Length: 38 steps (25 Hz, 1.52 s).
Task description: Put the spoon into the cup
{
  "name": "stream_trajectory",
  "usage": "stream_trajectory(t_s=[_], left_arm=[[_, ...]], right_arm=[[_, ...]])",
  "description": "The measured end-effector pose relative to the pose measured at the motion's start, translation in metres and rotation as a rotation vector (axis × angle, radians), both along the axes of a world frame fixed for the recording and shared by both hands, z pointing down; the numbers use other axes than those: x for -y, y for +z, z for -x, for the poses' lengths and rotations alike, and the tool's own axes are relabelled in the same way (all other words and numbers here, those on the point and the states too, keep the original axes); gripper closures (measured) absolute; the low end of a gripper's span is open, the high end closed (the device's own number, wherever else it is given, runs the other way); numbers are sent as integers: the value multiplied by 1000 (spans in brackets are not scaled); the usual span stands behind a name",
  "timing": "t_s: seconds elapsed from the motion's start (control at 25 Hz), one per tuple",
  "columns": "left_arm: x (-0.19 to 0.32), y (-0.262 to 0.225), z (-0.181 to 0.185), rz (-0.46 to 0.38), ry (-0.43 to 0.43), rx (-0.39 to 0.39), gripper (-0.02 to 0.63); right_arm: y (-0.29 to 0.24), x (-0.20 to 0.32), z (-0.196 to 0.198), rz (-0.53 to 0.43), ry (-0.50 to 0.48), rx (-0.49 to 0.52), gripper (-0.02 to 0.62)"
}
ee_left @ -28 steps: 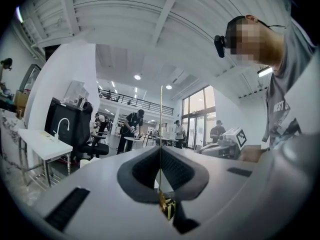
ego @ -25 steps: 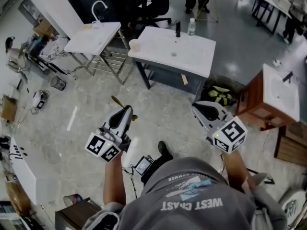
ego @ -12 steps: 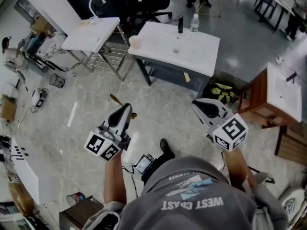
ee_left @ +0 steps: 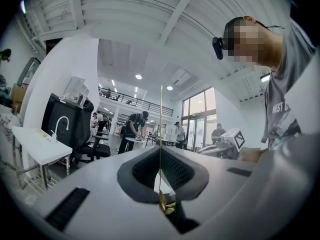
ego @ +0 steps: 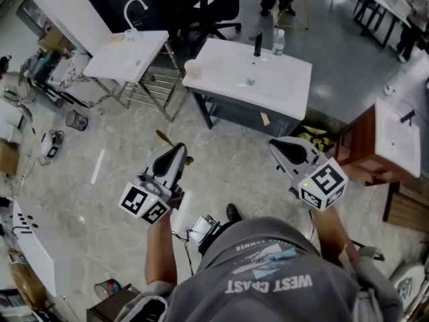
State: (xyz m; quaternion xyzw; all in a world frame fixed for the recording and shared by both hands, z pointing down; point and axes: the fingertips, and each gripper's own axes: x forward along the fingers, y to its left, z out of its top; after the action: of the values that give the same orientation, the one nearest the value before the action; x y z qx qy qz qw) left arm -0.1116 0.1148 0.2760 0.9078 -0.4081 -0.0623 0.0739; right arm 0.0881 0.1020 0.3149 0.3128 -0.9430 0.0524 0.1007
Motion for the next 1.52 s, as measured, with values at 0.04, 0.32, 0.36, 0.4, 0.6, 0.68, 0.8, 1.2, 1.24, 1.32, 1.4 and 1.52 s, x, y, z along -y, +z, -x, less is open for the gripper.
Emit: stream_trajectory(t_s=[0.04, 0.32, 0.36, 0.4, 0.6, 0.68, 0.8, 1.2, 1.24, 1.32, 1.4, 1.52], left_arm=[[5, -1, 6, -3, 2, -7, 603], [30, -2, 33, -18, 43, -19, 603], [33, -1, 35, -15, 42, -20, 603], [35, 0, 38, -11, 40, -24, 603], [53, 5, 44, 0, 14, -21, 603], [58, 8, 43, 1, -2, -12, 603], [61, 4, 44, 0, -36, -13, 603], [84, -2, 33, 0, -77, -31, 603], [87, 0, 31, 2, -77, -30, 603], [89, 2, 29, 6, -76, -30, 603], [91, 3, 27, 11, -75, -28, 603], [93, 4, 24, 17, -68, -24, 603]], right_arm=[[-2, 4, 6, -3, 2, -5, 563], [-15, 34, 31, -41, 39, -27, 563], [-14, 36, 34, -39, 37, -30, 563], [-13, 38, 35, -35, 34, -36, 563], [-7, 66, 34, -23, 32, -28, 563], [-4, 77, 37, -25, 11, -19, 563], [-4, 90, 43, -24, -33, -15, 563], [-14, 129, 36, -39, -78, -8, 563], [-13, 131, 34, -35, -77, -7, 563], [-10, 133, 31, -30, -75, -8, 563], [-8, 133, 29, -24, -74, -9, 563], [-6, 134, 25, -20, -65, -5, 563]])
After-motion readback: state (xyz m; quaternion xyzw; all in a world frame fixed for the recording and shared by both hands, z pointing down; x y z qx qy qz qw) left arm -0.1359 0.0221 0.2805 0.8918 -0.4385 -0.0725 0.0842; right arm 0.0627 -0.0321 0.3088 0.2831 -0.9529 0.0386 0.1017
